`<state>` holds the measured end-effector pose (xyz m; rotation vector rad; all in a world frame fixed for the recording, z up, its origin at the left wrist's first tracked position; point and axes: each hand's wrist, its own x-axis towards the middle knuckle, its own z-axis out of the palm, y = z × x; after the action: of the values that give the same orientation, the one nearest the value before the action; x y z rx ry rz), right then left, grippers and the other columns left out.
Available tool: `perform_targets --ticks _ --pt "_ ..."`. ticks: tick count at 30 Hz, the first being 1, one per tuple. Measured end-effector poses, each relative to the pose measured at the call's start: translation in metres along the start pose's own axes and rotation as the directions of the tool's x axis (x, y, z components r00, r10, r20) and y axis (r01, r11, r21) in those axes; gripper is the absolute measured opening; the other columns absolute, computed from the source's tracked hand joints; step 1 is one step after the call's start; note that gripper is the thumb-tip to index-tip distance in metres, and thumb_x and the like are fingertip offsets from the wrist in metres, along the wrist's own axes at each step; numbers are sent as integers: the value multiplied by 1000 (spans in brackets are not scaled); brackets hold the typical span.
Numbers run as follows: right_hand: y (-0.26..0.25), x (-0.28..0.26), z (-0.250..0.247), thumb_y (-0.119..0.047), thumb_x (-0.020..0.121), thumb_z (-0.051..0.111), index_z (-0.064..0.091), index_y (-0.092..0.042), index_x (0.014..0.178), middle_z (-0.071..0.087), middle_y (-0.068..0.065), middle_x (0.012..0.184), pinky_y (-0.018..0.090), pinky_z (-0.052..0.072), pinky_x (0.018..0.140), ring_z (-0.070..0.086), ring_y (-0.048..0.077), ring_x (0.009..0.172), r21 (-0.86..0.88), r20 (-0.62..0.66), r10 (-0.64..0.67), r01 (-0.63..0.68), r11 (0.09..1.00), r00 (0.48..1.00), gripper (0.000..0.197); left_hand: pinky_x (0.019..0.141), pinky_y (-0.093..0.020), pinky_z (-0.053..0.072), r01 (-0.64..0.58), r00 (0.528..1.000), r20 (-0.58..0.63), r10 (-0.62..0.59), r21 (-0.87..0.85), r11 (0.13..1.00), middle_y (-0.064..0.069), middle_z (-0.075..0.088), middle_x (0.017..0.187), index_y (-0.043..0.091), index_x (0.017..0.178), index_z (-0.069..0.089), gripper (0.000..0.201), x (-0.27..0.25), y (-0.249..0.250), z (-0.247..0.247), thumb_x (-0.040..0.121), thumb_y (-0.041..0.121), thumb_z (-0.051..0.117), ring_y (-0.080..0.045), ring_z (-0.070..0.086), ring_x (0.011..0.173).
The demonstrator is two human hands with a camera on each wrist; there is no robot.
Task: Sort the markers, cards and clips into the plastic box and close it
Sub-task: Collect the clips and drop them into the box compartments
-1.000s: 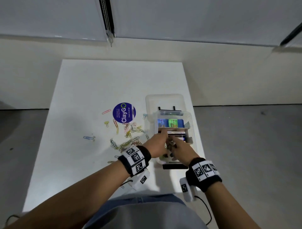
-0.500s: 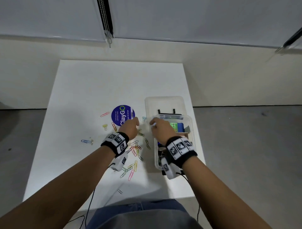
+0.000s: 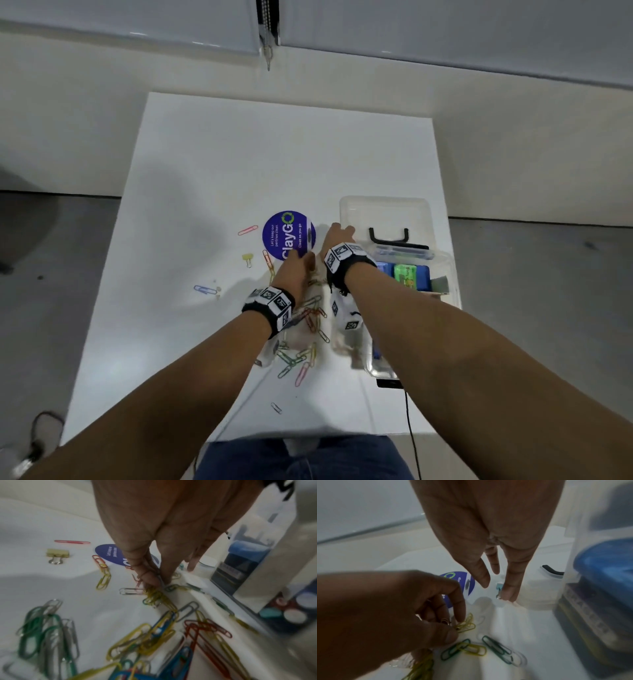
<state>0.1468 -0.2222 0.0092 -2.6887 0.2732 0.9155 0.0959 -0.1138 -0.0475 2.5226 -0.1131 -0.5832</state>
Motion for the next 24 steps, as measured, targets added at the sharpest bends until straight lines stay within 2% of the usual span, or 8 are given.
perform_targets --ticks 1,2,3,7,10,13,21,24 --pt "-4 3 1 -18 89 52 33 -1 141 35 21 134 31 41 90 42 36 122 -64 0 -7 7 998 1000 58 85 -32 45 16 1000 13 -15 -24 1000 -8 55 103 6 110 54 24 2 -4 -2 90 20 53 -26 55 94" --pt "-6 4 0 -17 87 56 39 -2 138 38 21 135 26 39 82 45 35 122 3 -20 45 -45 999 999 56 83 -29 42 7 1000 22 -6 -48 999 -7 54 104 6 109 56 21 3 -5 -4 90 16 54 -25 53 93" --pt "-6 10 5 -16 86 58 41 -2 136 40 21 135 26 39 80 49 33 122 2 -27 57 -57 998 998 54 79 -28 40 -1 1000 30 3 -47 999 -10 53 105 7 107 58 19 2 -5 -8 88 10 56 -26 53 93" --pt "-10 5 12 -8 89 53 33 2 134 37 22 133 37 46 94 55 31 119 -28 -23 40 -40 999 999 50 78 -33 47 -12 999 32 14 -63 998 -15 54 104 8 104 57 21 -5 -8 -15 84 3 58 -31 56 90" --pt "-9 6 16 -12 92 52 43 2 134 42 21 139 36 42 98 48 33 126 -95 6 0 1 995 1000 45 81 -37 51 -23 999 32 24 -45 999 -15 51 108 9 108 53 27 -9 -11 -17 83 2 58 -32 57 89" --pt "-6 1 19 -13 92 50 45 0 131 47 17 131 35 40 100 46 33 123 -116 -15 -28 27 993 999 42 81 -37 50 -15 1000 24 16 -36 999 -16 52 110 7 110 53 28 -9 -13 -15 84 -1 57 -33 58 91" --pt "-6 -3 43 -5 89 49 34 -2 132 37 21 129 41 52 79 58 34 103 48 -198 103 -95 994 975 45 82 -37 47 -25 1000 18 25 6 1000 -18 56 107 3 107 56 20 -8 -13 -15 88 1 53 -34 56 96" --pt "-5 -3 44 -9 90 51 34 2 131 40 21 129 38 52 83 60 33 103 61 -200 104 -94 994 974 45 77 -37 45 19 1000 -10 -19 -5 1000 -17 55 105 2 109 52 21 -15 -13 -14 88 -2 49 -33 55 93"
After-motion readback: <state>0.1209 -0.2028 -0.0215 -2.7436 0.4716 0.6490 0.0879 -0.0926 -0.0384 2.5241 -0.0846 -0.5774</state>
